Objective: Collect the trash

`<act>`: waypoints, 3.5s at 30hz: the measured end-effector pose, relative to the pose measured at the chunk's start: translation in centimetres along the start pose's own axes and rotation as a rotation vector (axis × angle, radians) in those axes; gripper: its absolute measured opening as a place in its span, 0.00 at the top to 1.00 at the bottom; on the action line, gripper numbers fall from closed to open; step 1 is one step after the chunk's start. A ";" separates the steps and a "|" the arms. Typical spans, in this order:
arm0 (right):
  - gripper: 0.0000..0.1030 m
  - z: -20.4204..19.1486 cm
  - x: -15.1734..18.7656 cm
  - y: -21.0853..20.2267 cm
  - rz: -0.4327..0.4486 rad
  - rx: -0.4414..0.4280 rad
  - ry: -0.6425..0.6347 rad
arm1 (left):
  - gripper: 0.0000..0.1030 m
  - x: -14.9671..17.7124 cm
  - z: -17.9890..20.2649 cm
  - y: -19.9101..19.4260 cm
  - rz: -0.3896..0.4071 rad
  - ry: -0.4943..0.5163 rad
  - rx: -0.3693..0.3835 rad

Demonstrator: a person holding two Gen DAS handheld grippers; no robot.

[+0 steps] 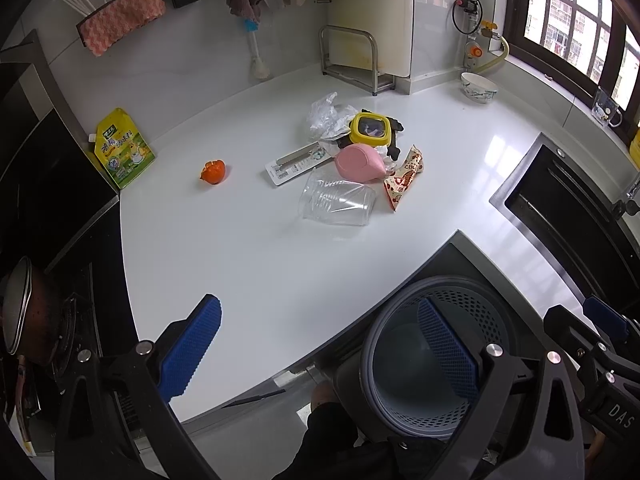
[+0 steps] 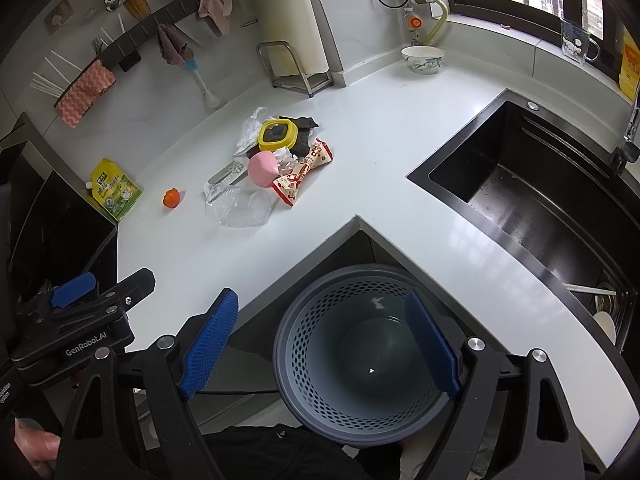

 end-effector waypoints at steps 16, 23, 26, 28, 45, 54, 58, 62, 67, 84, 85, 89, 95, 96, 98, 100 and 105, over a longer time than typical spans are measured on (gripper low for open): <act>0.21 0.0 0.1 -0.1 0.005 -0.001 -0.002 | 0.06 0.4 0.3 0.3 0.002 0.001 0.000; 0.21 0.0 0.1 -0.1 0.005 0.000 -0.003 | 0.06 0.5 0.3 0.2 0.004 0.000 -0.001; 0.21 0.1 0.2 -0.1 0.005 0.000 -0.002 | 0.06 0.5 0.3 0.3 0.004 0.000 -0.001; 0.21 0.0 0.2 -0.1 0.006 -0.001 -0.002 | 0.06 0.5 0.3 0.3 0.004 0.000 0.000; 0.21 0.0 0.2 -0.2 0.008 -0.001 -0.002 | 0.06 0.4 0.5 0.0 0.004 0.001 0.000; 0.21 0.1 0.2 -0.3 0.011 0.001 -0.002 | 0.06 0.4 0.5 -0.1 0.005 0.000 0.001; 0.21 0.2 0.2 -0.3 0.011 0.001 -0.001 | 0.06 0.4 0.4 0.0 0.005 0.000 0.003; 0.21 0.6 0.2 -0.7 0.012 -0.001 0.002 | 0.06 0.4 0.7 -0.1 0.002 -0.002 0.002; 0.21 1.4 0.6 -0.4 0.007 -0.008 0.002 | 0.06 0.9 0.8 -0.1 -0.014 -0.040 -0.014; 0.21 1.3 0.7 2.5 -0.010 -0.162 -0.092 | 0.06 4.8 -4.7 0.2 -0.055 -0.200 -0.147; 0.21 0.9 0.4 2.8 -0.003 -0.163 -0.105 | 0.06 4.5 -5.2 0.4 -0.051 -0.206 -0.146; 0.21 -0.7 -0.8 3.7 0.028 -0.142 -0.147 | 0.06 2.4 -6.9 1.8 -0.033 -0.205 -0.123; 0.21 -4.2 -3.4 6.8 0.065 -0.142 -0.218 | 0.06 -1.2 -9.4 4.6 0.009 -0.146 -0.121; 0.21 -4.6 -3.9 7.5 0.060 -0.154 -0.229 | 0.06 -1.7 -9.9 5.3 0.007 -0.141 -0.121; 0.21 -5.6 -4.9 9.3 0.052 -0.172 -0.251 | 0.06 -2.5 -11.0 6.7 -0.001 -0.137 -0.112; 0.21 -6.8 -6.0 11.2 0.046 -0.196 -0.289 | 0.06 -3.2 -11.9 8.2 -0.009 -0.132 -0.109; 0.21 -10.0 -7.6 16.3 0.003 -0.204 -0.453 | 0.06 -4.3 -14.0 11.5 -0.022 -0.125 -0.088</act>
Point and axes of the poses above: each gripper's, at about its wrist camera, not at the fingertips, and y roughly the way its jaws point, z to its right, x to its underside, the point moved 1 cm from there along y, roughly the way its jaws point
